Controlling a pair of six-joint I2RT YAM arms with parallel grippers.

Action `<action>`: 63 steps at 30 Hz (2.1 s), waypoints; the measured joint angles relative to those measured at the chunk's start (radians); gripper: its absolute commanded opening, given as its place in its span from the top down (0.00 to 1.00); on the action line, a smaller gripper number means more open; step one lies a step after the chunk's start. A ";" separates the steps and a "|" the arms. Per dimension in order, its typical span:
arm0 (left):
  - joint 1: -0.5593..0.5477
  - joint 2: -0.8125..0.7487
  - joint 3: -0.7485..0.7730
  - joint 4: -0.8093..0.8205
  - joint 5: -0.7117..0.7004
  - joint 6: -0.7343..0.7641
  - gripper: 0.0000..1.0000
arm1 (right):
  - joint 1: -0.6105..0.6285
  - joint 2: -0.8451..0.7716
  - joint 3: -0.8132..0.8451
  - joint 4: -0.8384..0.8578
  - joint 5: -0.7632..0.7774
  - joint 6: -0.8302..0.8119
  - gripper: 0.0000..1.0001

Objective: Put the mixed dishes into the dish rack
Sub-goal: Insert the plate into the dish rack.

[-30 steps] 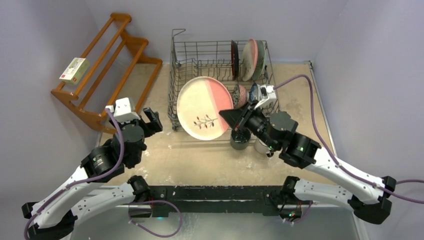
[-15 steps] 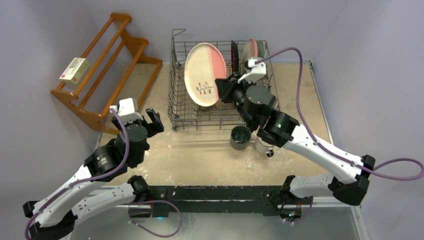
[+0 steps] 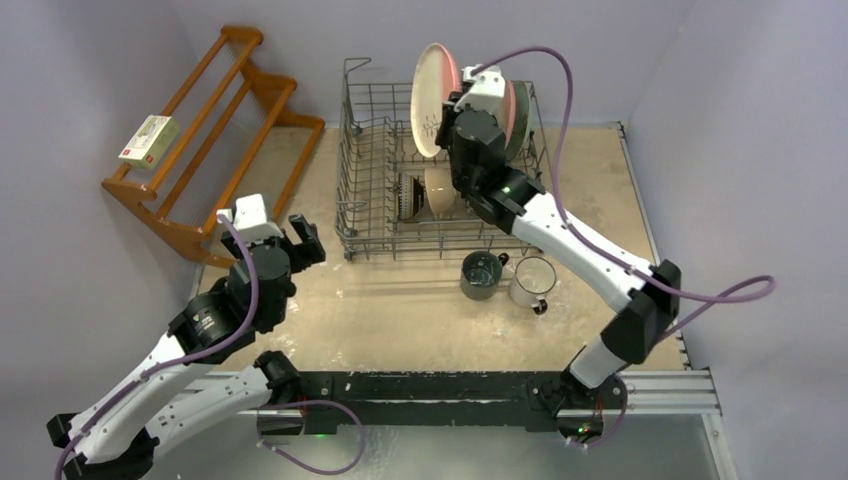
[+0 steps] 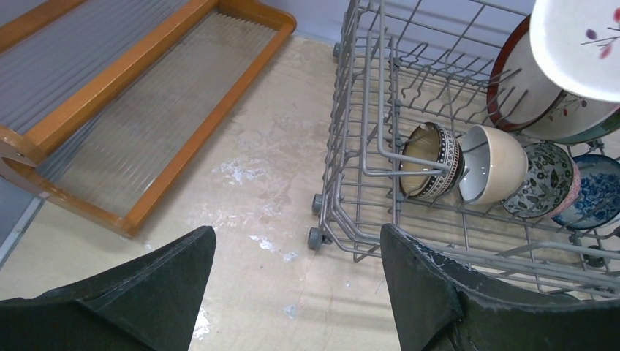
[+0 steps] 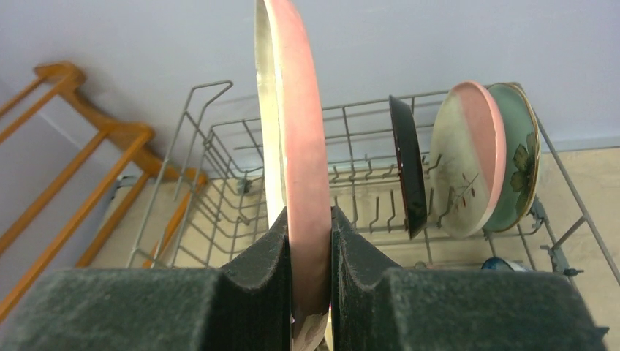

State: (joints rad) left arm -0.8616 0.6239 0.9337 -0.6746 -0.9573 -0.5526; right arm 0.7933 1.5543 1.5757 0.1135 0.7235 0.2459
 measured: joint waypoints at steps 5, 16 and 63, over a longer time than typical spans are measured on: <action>0.030 -0.001 -0.001 0.019 0.030 0.019 0.19 | -0.017 0.127 0.067 0.060 0.049 -0.092 1.00; 0.092 0.002 -0.016 0.044 0.095 0.045 0.20 | -0.069 0.375 0.219 0.106 0.084 -0.239 1.00; 0.163 0.064 -0.016 0.085 0.197 0.076 0.20 | -0.209 0.618 0.406 -0.019 -0.029 -0.186 1.00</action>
State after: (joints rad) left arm -0.6987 0.6884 0.9176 -0.5896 -0.7601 -0.4770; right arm 0.5846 2.1723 1.9816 0.0944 0.6949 0.0601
